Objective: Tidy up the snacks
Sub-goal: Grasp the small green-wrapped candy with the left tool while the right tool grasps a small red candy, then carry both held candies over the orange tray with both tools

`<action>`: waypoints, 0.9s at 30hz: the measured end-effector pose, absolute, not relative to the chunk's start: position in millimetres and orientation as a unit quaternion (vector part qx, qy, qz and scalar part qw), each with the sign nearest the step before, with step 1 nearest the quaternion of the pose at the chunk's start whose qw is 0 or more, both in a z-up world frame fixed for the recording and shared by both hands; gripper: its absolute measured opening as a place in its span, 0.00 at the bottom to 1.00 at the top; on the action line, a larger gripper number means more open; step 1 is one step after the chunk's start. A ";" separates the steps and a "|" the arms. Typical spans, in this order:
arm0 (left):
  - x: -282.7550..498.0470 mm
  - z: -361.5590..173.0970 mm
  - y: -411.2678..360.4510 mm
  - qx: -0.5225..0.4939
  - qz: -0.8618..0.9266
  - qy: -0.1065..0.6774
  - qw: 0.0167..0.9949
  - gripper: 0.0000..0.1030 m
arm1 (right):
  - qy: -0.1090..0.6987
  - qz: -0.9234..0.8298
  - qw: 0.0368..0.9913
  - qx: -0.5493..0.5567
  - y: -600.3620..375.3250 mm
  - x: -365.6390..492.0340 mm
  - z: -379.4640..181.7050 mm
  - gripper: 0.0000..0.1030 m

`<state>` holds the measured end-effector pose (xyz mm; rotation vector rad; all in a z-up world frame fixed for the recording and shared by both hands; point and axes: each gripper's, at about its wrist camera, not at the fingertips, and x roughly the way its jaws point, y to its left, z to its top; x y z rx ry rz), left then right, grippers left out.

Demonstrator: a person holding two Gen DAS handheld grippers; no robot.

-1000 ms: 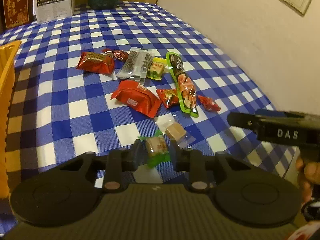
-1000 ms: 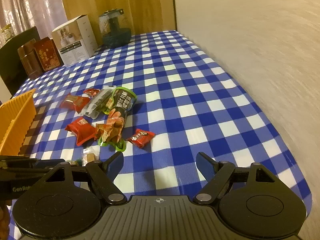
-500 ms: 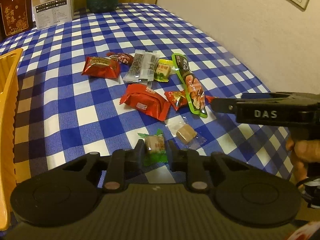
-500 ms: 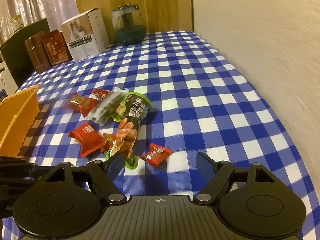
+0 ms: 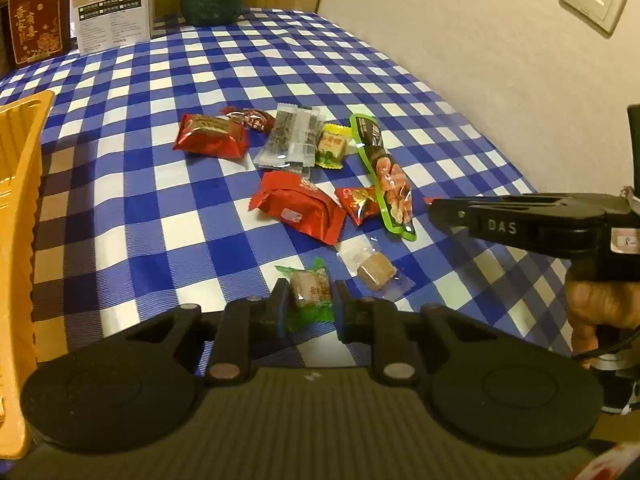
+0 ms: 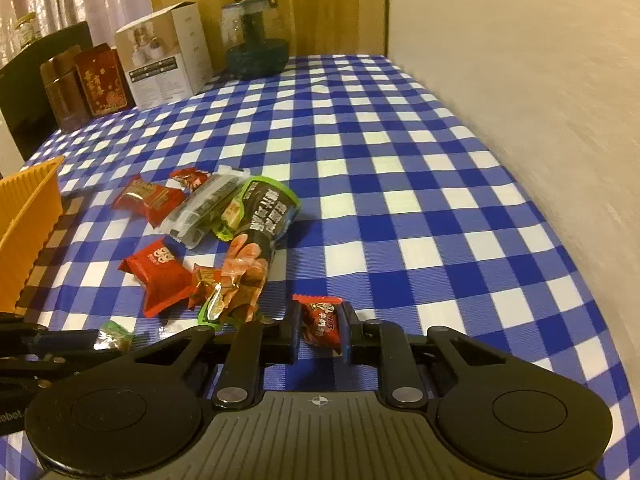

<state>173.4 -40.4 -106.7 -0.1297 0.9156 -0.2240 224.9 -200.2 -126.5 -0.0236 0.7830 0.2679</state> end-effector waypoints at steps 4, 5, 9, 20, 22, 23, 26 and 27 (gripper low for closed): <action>168.1 -96.9 -37.5 -0.068 -0.107 0.434 0.892 0.19 | 0.372 0.127 0.919 -0.010 -202.9 217.2 -114.0 0.19; 165.9 -93.4 -36.8 -0.069 -0.106 0.431 0.893 0.19 | 0.369 0.128 0.920 -0.008 -203.2 214.5 -109.5 0.18; 155.1 -76.5 -29.6 -0.081 -0.102 0.419 0.899 0.19 | 0.354 0.137 0.925 -0.001 -199.5 200.4 -85.3 0.18; 114.1 -22.8 6.8 -0.092 -0.073 0.386 0.915 0.19 | 0.321 0.187 0.928 0.017 -153.2 148.6 -30.3 0.18; 105.3 -15.4 18.4 -0.094 -0.064 0.382 0.917 0.19 | 0.319 0.198 0.926 0.020 -139.8 140.4 -25.3 0.18; 101.0 -11.9 25.0 -0.096 -0.059 0.380 0.918 0.19 | 0.319 0.205 0.925 0.021 -134.0 137.6 -23.1 0.18; 87.7 -2.9 46.7 -0.096 -0.041 0.378 0.920 0.20 | 0.316 0.224 0.922 0.023 -111.7 129.2 -17.5 0.18; 83.2 0.0 55.0 -0.095 -0.034 0.377 0.921 0.20 | 0.315 0.232 0.920 0.023 -102.3 126.3 -15.6 0.18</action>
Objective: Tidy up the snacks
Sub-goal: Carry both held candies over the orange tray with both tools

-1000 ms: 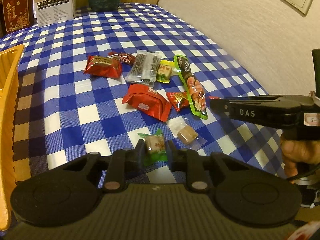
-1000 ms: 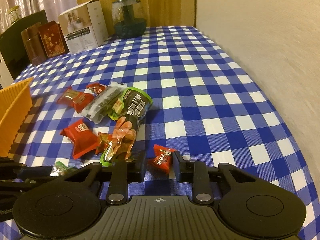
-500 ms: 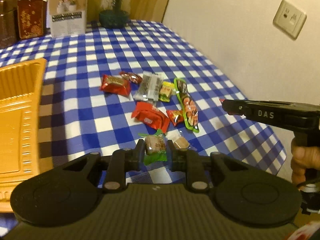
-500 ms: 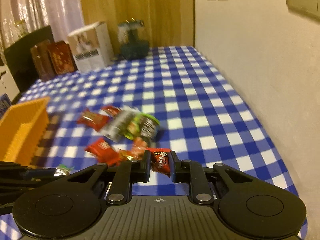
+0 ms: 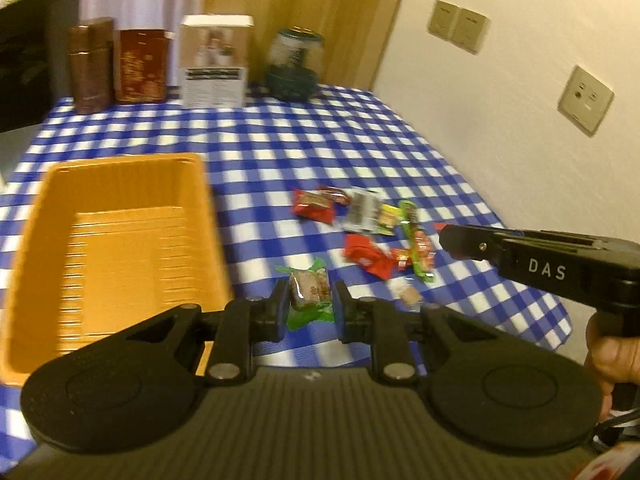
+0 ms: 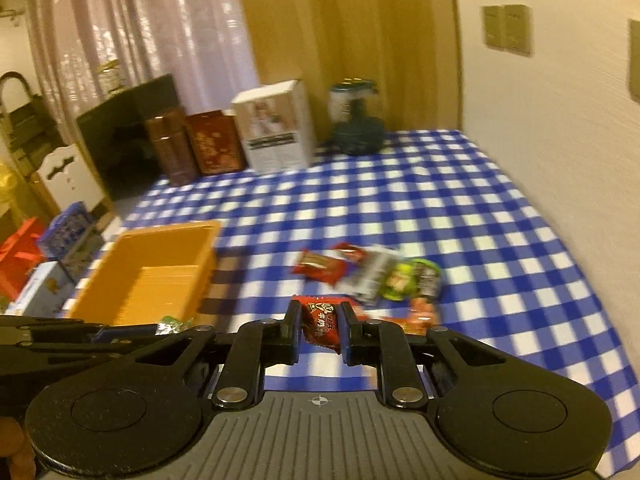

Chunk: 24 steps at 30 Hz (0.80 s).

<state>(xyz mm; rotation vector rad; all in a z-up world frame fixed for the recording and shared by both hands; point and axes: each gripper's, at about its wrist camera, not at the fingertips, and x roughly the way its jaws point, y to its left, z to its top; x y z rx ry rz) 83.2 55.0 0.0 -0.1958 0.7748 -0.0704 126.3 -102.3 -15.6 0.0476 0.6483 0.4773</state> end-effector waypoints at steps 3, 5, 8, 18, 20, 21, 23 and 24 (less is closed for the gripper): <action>70.5 8.3 82.0 -0.097 -0.011 0.375 0.922 0.20 | 0.316 0.254 0.914 0.022 -76.0 121.4 -13.2 0.18; 62.3 12.3 101.1 -0.098 0.005 0.373 0.923 0.20 | 0.316 0.270 0.909 0.021 -55.6 119.0 -11.7 0.18; 55.1 15.1 128.5 -0.100 0.027 0.375 0.921 0.20 | 0.319 0.289 0.902 0.017 -27.8 118.0 -12.7 0.18; 45.2 8.1 189.6 -0.114 0.059 0.385 0.914 0.20 | 0.337 0.328 0.883 0.003 38.4 118.0 -26.7 0.18; 45.7 4.7 195.7 -0.117 0.061 0.388 0.912 0.20 | 0.340 0.329 0.881 0.002 45.2 120.5 -30.4 0.18; 46.4 2.9 198.4 -0.118 0.061 0.389 0.912 0.20 | 0.342 0.329 0.880 0.002 47.5 121.0 -31.6 0.18; 47.5 0.2 202.4 -0.122 0.059 0.390 0.911 0.20 | 0.345 0.330 0.879 0.001 52.3 123.9 -34.6 0.18; 48.4 -0.8 204.1 -0.123 0.058 0.390 0.911 0.20 | 0.347 0.330 0.878 0.001 53.4 125.3 -35.4 0.18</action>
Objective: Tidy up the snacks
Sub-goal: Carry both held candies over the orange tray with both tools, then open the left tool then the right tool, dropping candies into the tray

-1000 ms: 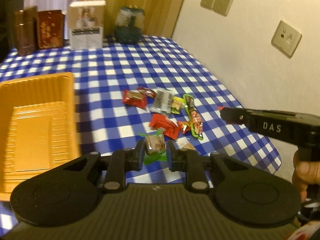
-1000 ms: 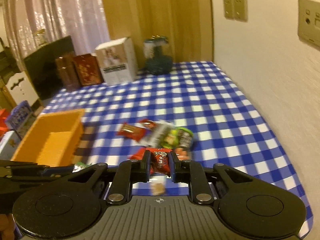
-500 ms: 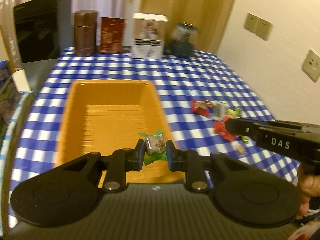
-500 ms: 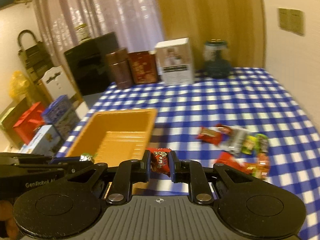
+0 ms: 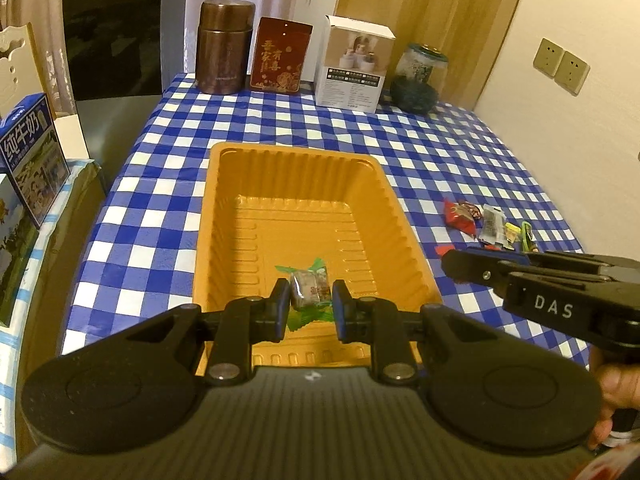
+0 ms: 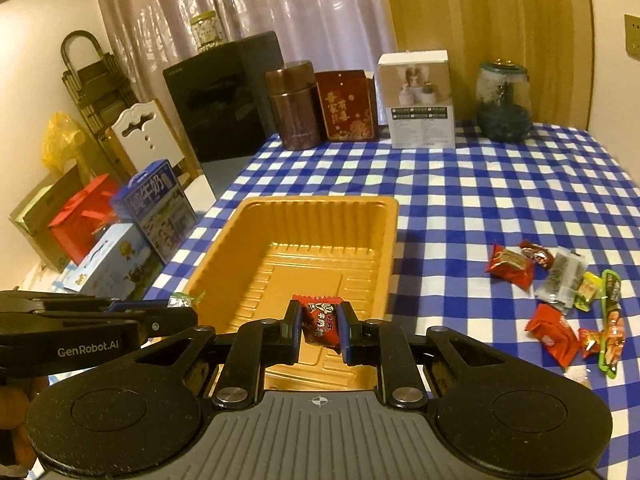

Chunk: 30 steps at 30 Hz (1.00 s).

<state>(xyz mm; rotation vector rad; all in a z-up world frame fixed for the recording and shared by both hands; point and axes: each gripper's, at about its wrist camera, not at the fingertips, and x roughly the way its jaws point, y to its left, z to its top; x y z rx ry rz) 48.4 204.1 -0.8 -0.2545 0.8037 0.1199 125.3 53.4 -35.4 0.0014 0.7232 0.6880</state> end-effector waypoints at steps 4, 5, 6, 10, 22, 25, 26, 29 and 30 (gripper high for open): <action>54.1 -6.9 209.6 -0.123 0.054 0.395 0.909 0.20 | 0.352 0.329 0.876 -0.002 58.2 129.3 -40.2 0.18; 55.1 -8.5 210.8 -0.122 0.057 0.395 0.909 0.22 | 0.353 0.329 0.876 -0.002 59.0 130.2 -40.6 0.18; 55.9 -9.8 210.8 -0.121 0.059 0.396 0.908 0.30 | 0.353 0.329 0.876 -0.002 60.0 131.0 -41.5 0.18; 53.6 -12.9 215.3 -0.121 0.065 0.397 0.908 0.36 | 0.356 0.330 0.874 -0.002 62.0 132.5 -45.1 0.19; 43.4 -13.9 228.9 -0.128 0.079 0.399 0.904 0.36 | 0.357 0.349 0.866 0.012 71.5 132.6 -46.4 0.19; 41.9 -13.2 231.4 -0.128 0.084 0.399 0.904 0.37 | 0.359 0.355 0.863 0.026 72.5 134.7 -46.1 0.29; 41.4 -12.7 232.4 -0.128 0.086 0.399 0.904 0.37 | 0.358 0.353 0.864 0.032 71.7 135.0 -45.5 0.52; 40.2 -11.3 235.6 -0.131 0.091 0.398 0.903 0.38 | 0.353 0.349 0.867 0.049 66.4 135.4 -42.4 0.69; 39.6 -10.8 235.9 -0.131 0.093 0.398 0.903 0.38 | 0.352 0.346 0.868 0.048 64.8 135.5 -41.1 0.69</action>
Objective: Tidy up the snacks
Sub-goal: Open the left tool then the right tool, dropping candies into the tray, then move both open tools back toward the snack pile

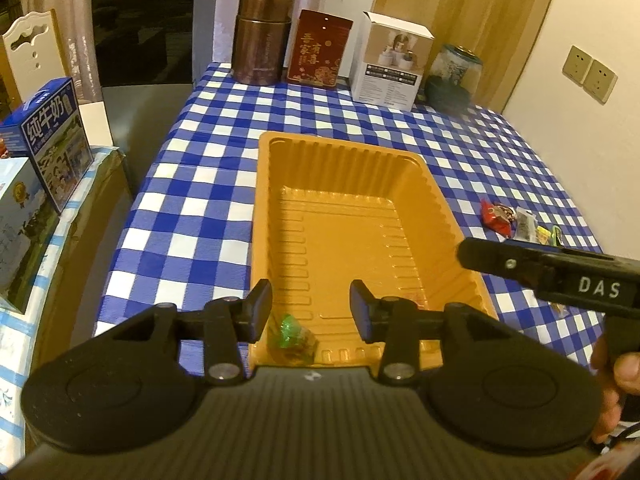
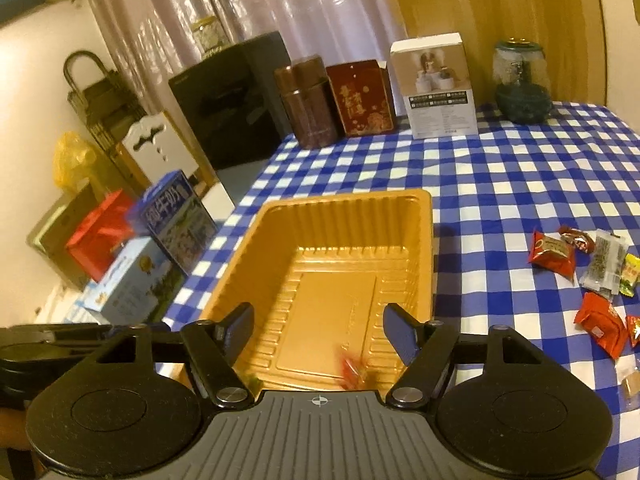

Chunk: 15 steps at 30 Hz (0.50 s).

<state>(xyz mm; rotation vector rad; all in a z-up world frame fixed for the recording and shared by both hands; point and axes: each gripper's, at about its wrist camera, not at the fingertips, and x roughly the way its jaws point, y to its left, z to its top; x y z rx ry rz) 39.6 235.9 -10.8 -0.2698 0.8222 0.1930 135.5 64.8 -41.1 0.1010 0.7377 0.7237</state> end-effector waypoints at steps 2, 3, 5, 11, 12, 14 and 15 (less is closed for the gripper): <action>38.5 -9.7 235.9 -0.131 0.094 0.398 0.903 0.38 | 0.352 0.338 0.871 0.051 58.7 135.6 -39.7 0.69; 37.7 -8.9 235.5 -0.131 0.095 0.397 0.903 0.39 | 0.352 0.334 0.873 0.052 55.2 135.6 -39.2 0.69; 36.6 -7.3 233.6 -0.130 0.095 0.396 0.904 0.40 | 0.352 0.321 0.877 0.056 44.9 133.7 -38.6 0.69; 36.1 -1.3 219.7 -0.130 0.086 0.392 0.907 0.43 | 0.350 0.278 0.893 0.058 7.6 122.0 -37.0 0.69; 36.2 0.2 216.0 -0.131 0.083 0.390 0.908 0.44 | 0.348 0.270 0.896 0.057 0.7 119.3 -36.0 0.69; 36.7 3.7 207.2 -0.128 0.078 0.386 0.910 0.44 | 0.343 0.255 0.902 0.054 -13.5 112.3 -33.9 0.69; 37.6 5.0 202.4 -0.127 0.075 0.385 0.911 0.45 | 0.341 0.247 0.905 0.054 -20.7 109.0 -32.3 0.69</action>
